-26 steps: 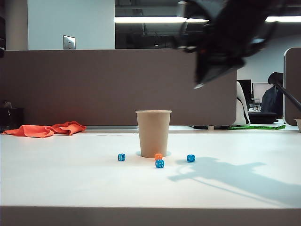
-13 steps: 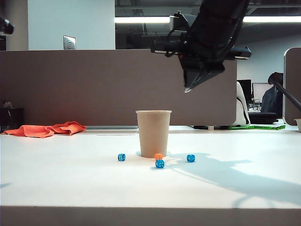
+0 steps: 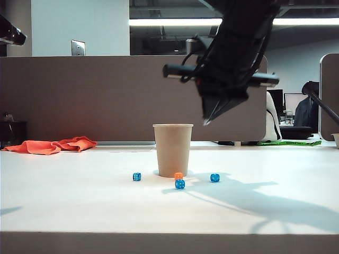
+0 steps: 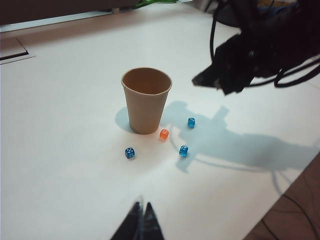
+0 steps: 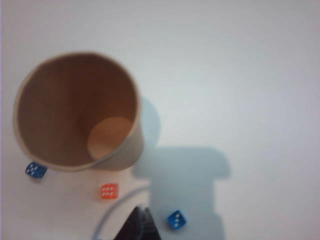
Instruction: Pick up the dice with a different color and drop it into the paper cup.
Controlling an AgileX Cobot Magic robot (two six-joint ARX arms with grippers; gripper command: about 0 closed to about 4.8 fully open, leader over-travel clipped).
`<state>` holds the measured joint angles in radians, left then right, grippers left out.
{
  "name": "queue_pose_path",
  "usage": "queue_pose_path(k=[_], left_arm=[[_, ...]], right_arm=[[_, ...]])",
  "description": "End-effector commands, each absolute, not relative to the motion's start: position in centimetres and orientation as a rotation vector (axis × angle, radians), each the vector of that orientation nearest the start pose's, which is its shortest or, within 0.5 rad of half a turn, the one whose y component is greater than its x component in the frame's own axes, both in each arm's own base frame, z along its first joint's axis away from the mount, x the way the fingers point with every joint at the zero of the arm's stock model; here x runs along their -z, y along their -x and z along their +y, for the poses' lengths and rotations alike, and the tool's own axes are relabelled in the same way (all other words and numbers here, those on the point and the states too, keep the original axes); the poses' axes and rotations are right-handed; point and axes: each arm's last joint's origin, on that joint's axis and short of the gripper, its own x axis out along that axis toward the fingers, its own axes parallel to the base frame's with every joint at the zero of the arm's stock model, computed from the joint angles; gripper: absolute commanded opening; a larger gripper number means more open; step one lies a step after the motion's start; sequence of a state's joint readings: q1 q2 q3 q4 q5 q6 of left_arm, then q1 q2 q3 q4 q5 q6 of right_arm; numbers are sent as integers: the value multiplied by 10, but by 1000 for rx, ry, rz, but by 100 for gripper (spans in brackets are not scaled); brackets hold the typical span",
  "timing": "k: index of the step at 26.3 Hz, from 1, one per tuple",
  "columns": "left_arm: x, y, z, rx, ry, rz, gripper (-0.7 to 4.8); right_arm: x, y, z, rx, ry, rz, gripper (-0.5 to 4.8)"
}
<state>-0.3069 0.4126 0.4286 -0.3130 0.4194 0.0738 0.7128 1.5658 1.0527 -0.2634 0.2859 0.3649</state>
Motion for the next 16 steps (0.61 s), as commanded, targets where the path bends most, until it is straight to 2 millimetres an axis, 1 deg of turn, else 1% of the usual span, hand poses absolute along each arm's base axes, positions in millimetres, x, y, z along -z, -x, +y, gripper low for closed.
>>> queue_pose_path(k=[1,6,13,16], left_arm=[[-248,-103,-45,746,-48,264,-6],[-248,-103,-45,746,-48,265,-6],[-248,-103,-45,746,-48,267,-6],[-248,-103,-45,746,-48,269,-6]], right_arm=[[-227,-254,217,-294,30,755,-1],[-214,-255,229,-334,38,771,-1],[-214,-252,237,-379,27,763,-1],[-207,-252,238,-387,1,803,-1]])
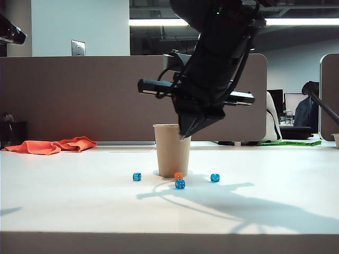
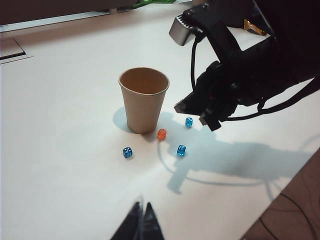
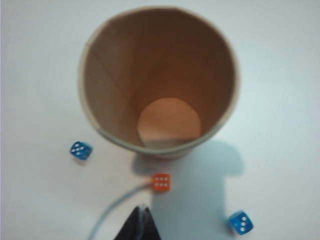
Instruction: Pick up the dice with a different color and drop it into the paper cup.
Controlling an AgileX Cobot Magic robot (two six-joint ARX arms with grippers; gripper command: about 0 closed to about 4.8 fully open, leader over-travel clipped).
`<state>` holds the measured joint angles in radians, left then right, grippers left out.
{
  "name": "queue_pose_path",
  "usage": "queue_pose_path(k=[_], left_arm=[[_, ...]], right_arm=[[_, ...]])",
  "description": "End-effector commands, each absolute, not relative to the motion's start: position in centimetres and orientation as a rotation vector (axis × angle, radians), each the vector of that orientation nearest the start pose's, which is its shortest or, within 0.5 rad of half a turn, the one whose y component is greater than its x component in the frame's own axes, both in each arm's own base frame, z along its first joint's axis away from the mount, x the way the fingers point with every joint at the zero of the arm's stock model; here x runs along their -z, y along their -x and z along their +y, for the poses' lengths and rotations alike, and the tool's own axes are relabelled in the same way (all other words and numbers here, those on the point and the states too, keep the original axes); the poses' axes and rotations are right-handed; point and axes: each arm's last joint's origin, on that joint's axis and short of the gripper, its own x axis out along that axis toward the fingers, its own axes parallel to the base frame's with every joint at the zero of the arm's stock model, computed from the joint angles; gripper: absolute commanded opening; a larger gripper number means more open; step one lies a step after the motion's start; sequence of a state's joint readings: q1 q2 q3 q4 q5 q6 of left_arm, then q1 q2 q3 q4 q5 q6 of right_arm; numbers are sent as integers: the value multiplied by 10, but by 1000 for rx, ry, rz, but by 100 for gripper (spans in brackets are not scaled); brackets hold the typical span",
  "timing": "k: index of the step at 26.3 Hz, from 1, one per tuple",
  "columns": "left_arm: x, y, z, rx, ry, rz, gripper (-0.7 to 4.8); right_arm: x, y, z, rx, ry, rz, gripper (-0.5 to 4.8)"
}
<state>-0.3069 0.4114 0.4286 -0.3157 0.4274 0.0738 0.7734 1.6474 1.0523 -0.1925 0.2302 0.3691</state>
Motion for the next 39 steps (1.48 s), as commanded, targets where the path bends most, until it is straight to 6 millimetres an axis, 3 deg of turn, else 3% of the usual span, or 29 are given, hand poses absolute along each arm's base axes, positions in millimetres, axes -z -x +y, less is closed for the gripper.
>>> queue_pose_path(k=[1,3,6,10,13,19,22,39], left_arm=[[-248,-103,-45,746,-48,270,-6],[-248,-103,-45,746,-48,270,-6],[-248,-103,-45,746,-48,270,-6],[-248,-103,-45,746,-48,270,-6],[-248,-103,-45,746,-48,270,-6],[-248,-102,-46,760,-46,270,-6],[-248,-102,-46,765,-45,270,-6],[-248,-102,-46,760,-46,272,-6]], right_arm=[[-206,-252,239,-379,-11,809,0],[-203,-253,239,-373,-13,818,3],[-200,-253,239,-369,-3,834,71],[-199,-253,239,-365,3,845,80],[-199,-252,239,-366,3,845,117],[-198,-251,240,-367,8,845,123],[-195,-250,242,-366,21,860,158],[-190,-247,247,-322,60,836,181]])
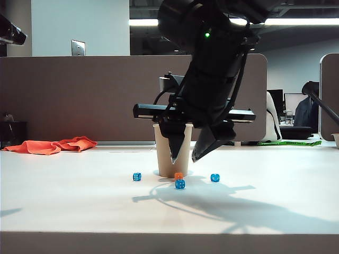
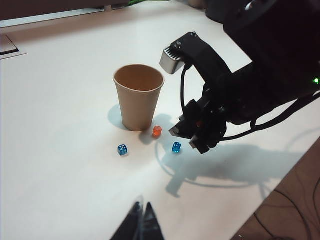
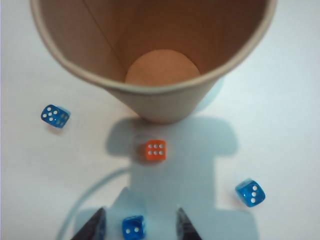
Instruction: Pick up the dice with a different color and drop it into the paper cup.
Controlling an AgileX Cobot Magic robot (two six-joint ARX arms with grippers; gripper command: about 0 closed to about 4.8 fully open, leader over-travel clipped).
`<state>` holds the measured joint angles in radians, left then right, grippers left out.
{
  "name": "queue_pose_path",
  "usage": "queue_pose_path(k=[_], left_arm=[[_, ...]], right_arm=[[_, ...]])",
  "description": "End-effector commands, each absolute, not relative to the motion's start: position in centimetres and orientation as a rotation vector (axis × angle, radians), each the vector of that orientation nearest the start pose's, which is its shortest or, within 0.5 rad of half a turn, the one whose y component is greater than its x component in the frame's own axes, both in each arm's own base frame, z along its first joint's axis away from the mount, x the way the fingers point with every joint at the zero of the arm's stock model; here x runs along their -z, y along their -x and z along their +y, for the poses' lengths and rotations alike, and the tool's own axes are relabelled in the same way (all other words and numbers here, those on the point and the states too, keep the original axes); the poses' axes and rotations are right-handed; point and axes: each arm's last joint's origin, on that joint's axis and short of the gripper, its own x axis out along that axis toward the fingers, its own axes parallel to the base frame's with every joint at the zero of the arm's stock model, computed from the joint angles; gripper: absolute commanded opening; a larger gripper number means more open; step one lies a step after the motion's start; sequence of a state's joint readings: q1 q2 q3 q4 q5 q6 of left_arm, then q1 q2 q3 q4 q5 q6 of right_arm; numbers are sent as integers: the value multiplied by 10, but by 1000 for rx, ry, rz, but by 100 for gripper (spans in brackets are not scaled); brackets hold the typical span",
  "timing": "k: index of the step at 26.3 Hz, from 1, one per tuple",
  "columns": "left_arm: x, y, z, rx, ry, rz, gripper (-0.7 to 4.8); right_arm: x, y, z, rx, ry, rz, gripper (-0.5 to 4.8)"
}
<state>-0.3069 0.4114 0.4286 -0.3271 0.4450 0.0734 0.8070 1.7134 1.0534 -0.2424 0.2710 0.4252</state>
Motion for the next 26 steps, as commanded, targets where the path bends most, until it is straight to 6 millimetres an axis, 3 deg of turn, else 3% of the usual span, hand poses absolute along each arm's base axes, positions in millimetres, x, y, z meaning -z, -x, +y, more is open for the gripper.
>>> queue_pose_path(k=[1,12,26], left_arm=[[-248,-102,-46,760,-46,271,-6],[-250,-103,-46,756,-48,242,-6],[-254,-104,-46,752,-8,216,-6]], right_arm=[[-191,-247,248,-324,57,831,181],[-194,-250,251,-340,21,781,181],[-174,-256,257,-342,35,810,181]])
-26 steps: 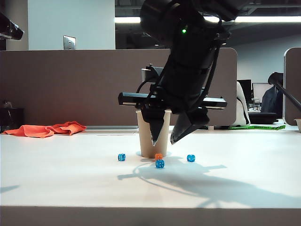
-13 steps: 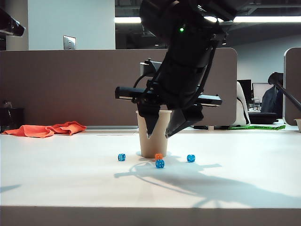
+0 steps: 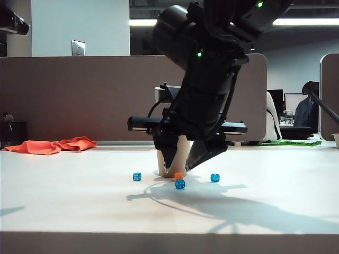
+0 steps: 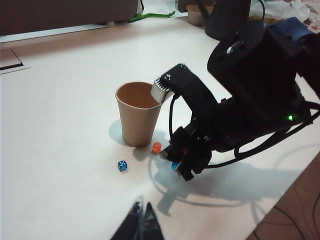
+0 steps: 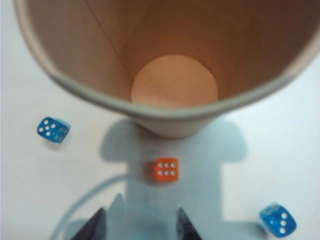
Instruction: Pick up the dice with a different color and drop it into the paper cup.
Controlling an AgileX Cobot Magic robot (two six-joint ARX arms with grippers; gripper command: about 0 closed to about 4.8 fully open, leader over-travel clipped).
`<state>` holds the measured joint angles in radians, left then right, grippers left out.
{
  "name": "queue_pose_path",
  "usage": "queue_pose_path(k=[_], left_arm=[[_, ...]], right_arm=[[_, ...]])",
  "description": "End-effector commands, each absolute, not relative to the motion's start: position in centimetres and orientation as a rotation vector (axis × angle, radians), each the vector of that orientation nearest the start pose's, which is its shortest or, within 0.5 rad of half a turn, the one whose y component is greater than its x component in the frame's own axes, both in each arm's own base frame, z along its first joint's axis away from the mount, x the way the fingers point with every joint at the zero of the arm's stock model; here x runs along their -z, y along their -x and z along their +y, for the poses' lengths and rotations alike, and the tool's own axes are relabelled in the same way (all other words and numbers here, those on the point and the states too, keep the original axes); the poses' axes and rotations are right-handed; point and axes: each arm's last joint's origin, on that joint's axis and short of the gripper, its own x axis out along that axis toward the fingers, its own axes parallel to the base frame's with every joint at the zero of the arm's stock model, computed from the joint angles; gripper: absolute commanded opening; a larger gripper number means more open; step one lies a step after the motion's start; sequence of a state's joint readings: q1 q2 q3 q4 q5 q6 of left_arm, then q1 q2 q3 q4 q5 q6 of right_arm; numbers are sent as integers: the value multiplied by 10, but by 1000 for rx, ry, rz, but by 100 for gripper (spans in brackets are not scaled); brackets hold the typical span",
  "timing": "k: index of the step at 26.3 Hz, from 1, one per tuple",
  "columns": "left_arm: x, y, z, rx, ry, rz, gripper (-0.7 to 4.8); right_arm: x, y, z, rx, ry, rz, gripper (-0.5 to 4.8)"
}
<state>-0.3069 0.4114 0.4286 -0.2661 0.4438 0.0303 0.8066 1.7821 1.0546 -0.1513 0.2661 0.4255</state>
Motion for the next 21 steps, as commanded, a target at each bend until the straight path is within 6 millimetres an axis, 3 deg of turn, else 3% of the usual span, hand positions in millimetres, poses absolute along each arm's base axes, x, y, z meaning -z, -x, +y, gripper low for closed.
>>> queue_pose_path(k=[1,11,21], left_arm=[[-254,-104,-46,752,-8,217,-6],[-254,-104,-46,752,-8,216,-6],[-254,-104,-46,753,-8,216,-6]], right_arm=[[-175,-256,257,-344,30,804,181],[-176,-260,256,-338,11,777,181],[-164,-266,259,-355,1,790,180]])
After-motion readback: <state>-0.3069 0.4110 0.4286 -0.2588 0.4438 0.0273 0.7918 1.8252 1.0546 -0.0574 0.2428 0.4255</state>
